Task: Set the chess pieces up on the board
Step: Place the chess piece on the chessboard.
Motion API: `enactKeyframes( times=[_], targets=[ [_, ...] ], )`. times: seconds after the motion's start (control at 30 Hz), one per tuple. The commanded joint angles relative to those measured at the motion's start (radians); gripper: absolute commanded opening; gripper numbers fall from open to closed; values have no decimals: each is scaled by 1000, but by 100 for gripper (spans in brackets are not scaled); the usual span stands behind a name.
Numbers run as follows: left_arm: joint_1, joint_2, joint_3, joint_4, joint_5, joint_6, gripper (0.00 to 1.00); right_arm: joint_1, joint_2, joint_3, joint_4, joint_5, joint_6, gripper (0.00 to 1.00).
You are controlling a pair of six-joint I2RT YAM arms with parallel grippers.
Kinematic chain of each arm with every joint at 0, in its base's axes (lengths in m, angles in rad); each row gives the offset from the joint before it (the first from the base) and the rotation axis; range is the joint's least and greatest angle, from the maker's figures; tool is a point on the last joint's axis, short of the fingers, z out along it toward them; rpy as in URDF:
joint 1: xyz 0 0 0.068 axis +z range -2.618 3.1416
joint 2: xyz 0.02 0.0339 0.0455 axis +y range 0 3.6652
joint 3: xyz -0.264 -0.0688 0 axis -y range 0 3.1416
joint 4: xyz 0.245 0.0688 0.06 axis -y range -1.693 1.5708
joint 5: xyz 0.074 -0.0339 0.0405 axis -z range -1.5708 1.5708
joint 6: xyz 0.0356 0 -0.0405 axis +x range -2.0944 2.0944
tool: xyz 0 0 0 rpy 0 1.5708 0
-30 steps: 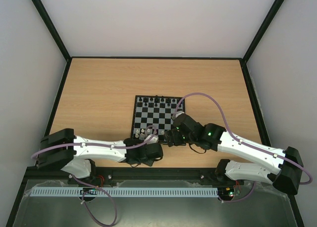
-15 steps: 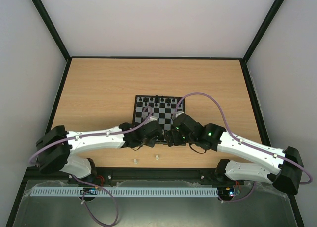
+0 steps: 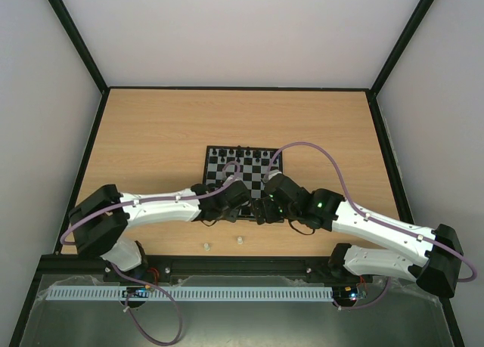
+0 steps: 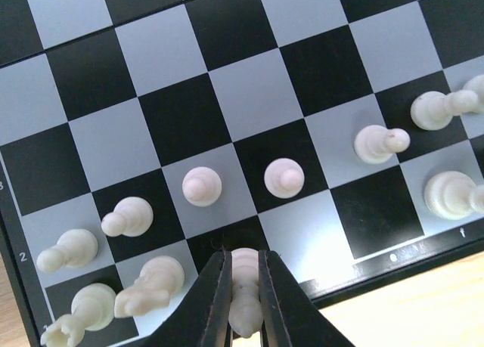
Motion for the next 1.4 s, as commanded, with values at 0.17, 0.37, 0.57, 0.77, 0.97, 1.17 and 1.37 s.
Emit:
enactKeyframes(
  times=[0.17, 0.37, 0.57, 0.77, 0.97, 1.17, 1.37],
  targets=[
    [30, 43, 10, 31, 11, 34, 8, -4, 1, -14, -5, 15, 0, 91],
    [38, 60, 13, 39, 24, 41, 8, -4, 7, -13, -5, 12, 0, 91],
    [39, 73, 12, 38, 30, 42, 9, -5, 15, -12, -6, 15, 0, 91],
    [38, 81, 8, 38, 30, 40, 12, -5, 22, -12, -5, 16, 0, 91],
    [39, 73, 5, 28, 38, 34, 13, -5, 25, -12, -6, 17, 0, 91],
    [36, 53, -1, 19, 45, 27, 16, -5, 30, -15, -3, 18, 0, 91],
    [36, 44, -12, 16, 44, 22, 19, -4, 33, -15, -2, 18, -1, 91]
  ],
)
